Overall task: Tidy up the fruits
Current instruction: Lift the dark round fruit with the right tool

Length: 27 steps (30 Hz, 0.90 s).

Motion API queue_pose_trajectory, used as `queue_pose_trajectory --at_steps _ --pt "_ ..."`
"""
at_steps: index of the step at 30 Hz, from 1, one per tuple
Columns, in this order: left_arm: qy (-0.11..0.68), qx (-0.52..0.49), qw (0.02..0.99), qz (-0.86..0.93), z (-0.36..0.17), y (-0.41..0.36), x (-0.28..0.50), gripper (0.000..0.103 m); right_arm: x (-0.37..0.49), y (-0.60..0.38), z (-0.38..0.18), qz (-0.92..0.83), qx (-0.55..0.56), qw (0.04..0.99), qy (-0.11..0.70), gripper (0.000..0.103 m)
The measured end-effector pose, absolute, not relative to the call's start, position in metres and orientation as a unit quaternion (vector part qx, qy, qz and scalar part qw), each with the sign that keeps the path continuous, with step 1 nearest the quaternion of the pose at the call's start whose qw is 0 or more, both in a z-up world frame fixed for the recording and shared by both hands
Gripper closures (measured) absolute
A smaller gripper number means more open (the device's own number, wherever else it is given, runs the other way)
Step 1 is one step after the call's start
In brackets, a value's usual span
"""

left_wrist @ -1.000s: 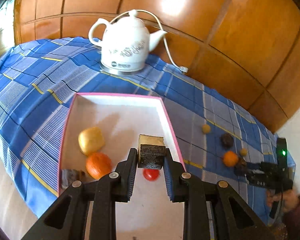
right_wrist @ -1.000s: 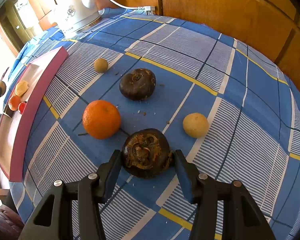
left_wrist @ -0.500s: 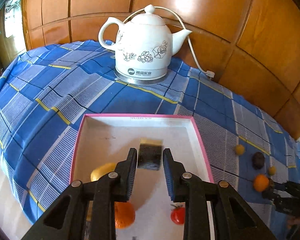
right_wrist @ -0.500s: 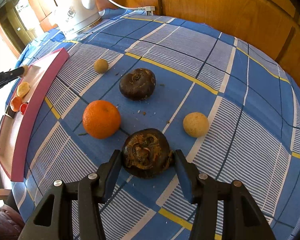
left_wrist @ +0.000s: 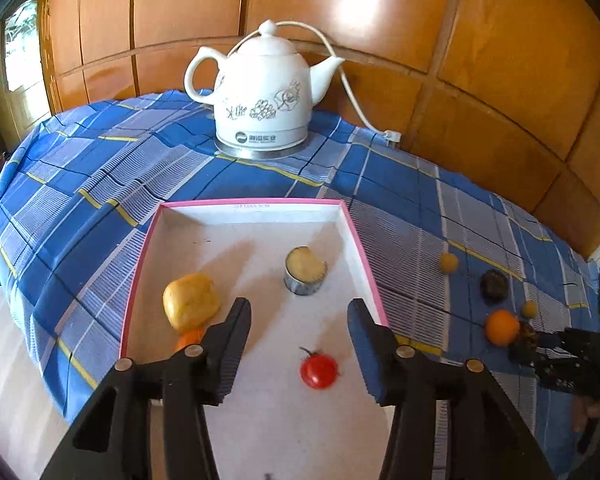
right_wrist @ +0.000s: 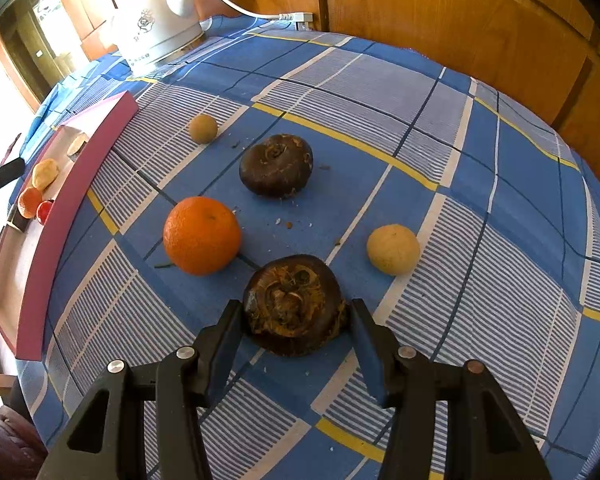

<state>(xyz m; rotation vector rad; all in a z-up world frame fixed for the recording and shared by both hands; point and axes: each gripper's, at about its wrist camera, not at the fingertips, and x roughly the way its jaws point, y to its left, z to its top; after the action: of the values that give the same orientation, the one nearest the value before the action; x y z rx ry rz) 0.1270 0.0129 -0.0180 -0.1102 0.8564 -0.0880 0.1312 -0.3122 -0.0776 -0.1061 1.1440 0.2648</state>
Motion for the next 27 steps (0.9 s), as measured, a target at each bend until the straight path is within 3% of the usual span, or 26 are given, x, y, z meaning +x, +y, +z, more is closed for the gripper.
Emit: queue_pose_trajectory --at_steps 27 --pt "0.366 -0.014 0.930 -0.042 0.013 0.005 0.063 0.043 0.129 -0.305 -0.078 0.106 -0.077 0.838 0.530 0.049"
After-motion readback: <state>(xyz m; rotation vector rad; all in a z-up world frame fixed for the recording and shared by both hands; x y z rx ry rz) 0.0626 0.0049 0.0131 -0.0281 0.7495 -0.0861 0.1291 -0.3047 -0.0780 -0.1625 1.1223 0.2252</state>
